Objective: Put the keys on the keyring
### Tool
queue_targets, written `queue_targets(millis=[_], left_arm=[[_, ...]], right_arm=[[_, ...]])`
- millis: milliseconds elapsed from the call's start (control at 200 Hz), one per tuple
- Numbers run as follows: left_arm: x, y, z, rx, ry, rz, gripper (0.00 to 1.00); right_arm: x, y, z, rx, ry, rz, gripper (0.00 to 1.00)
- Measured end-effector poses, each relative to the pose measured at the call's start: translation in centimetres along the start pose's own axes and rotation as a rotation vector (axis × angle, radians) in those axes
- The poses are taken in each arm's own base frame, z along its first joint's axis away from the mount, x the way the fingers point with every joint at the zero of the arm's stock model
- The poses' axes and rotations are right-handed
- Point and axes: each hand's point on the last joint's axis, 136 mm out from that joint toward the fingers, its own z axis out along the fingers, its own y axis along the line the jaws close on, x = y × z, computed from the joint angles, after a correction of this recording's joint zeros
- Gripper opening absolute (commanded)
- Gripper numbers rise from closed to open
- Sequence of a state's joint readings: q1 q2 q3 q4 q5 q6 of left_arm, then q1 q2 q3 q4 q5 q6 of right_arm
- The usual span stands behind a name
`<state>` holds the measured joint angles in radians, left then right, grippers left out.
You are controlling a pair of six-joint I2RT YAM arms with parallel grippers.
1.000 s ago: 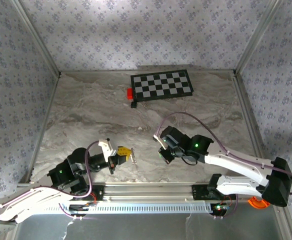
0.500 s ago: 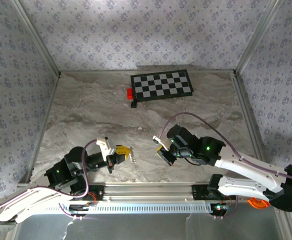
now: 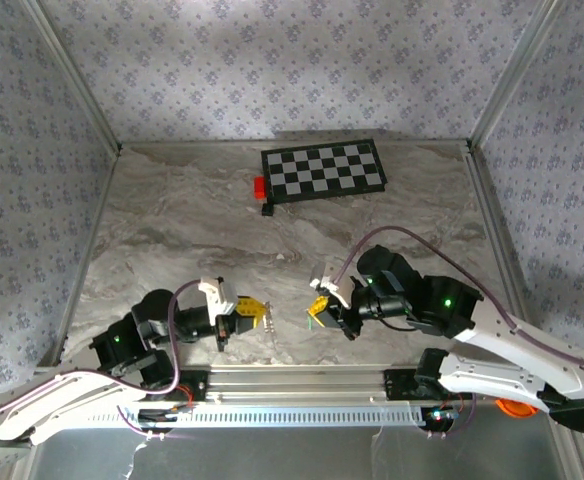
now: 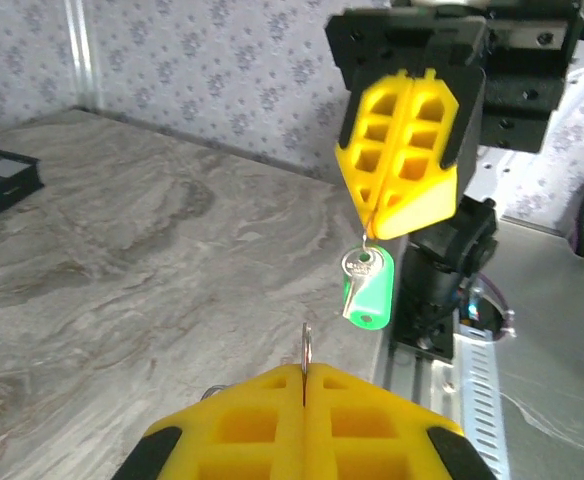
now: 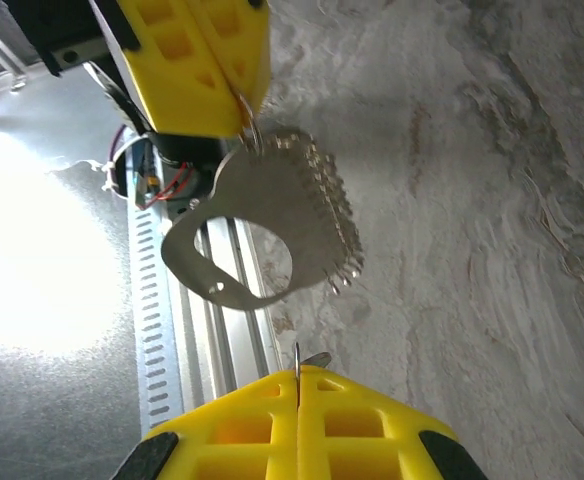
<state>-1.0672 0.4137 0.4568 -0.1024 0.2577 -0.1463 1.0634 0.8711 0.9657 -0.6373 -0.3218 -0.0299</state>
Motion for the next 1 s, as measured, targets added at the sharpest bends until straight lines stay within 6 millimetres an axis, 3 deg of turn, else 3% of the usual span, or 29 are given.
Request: queue_targets(millis=[285, 510, 780, 999], left_arm=[[-1.4, -2.3, -0.2, 0.12, -0.026, 0.042, 0.0], [-1.5, -2.8, 0.3, 0.153, -0.015, 0.063, 0.0], [-1.1, -2.7, 0.8, 0.149, 0.008, 0.073, 0.0], [-1.4, -2.7, 0.8, 0.144, 0.0, 0.08, 0.0]], right_arm=[[-1.9, 1.3, -0.5, -0.049, -0.002, -0.034, 0.0], [-2.1, 2.6, -0.5, -0.06, 0.014, -0.089, 0.0], [-1.7, 2.4, 1.2, 0.002, 0.081, -0.128, 0.0], [-1.9, 1.8, 1.3, 0.057, 0.079, -0.148, 0.0]])
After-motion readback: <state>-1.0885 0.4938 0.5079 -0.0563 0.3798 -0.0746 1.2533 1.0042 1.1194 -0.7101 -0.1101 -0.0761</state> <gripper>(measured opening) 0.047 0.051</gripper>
